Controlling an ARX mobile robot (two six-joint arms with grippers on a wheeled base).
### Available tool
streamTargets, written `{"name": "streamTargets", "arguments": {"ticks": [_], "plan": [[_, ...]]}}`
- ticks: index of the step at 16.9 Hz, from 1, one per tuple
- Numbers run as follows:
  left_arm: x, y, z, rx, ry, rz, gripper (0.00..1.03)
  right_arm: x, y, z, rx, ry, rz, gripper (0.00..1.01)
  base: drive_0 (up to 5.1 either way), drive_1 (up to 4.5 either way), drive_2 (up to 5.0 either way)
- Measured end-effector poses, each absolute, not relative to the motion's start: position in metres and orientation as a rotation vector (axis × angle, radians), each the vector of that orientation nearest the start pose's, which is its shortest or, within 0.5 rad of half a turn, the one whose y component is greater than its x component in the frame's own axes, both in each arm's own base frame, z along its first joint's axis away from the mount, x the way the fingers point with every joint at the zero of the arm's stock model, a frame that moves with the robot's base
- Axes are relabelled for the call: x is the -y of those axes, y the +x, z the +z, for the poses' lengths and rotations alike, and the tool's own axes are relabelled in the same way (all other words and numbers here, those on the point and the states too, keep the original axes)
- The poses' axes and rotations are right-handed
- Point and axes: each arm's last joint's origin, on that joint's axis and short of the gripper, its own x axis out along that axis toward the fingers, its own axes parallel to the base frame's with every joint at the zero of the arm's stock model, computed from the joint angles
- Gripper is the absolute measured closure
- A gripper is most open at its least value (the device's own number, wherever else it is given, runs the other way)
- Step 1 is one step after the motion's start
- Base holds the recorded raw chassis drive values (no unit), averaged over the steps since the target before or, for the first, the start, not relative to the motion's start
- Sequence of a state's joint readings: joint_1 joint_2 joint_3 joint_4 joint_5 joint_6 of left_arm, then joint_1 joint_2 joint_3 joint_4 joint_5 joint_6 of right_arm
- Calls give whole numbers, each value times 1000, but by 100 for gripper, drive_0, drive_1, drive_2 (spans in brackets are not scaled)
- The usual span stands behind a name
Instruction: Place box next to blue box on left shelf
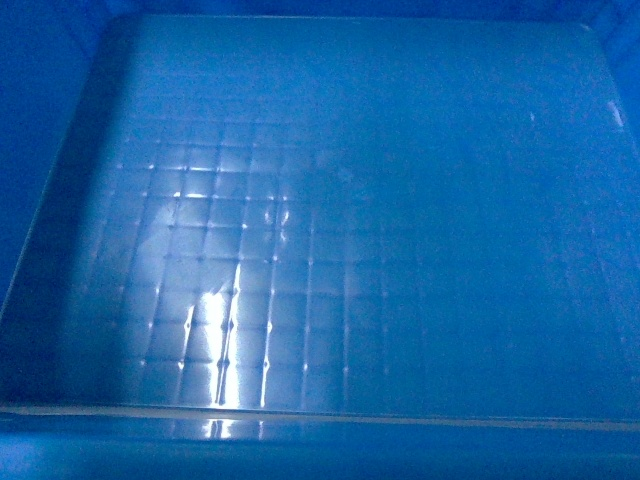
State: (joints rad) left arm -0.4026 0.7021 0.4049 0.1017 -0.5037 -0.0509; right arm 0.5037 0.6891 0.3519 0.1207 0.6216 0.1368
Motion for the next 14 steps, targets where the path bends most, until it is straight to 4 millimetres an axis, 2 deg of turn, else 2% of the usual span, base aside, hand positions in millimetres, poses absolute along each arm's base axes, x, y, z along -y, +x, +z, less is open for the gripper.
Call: {"name": "streamTargets", "arguments": {"ticks": [14], "plan": [[51, 154, 241, -174, 36, 104, 93, -61, 145, 227, -176, 20, -129, 91, -500, 240, 240]]}}
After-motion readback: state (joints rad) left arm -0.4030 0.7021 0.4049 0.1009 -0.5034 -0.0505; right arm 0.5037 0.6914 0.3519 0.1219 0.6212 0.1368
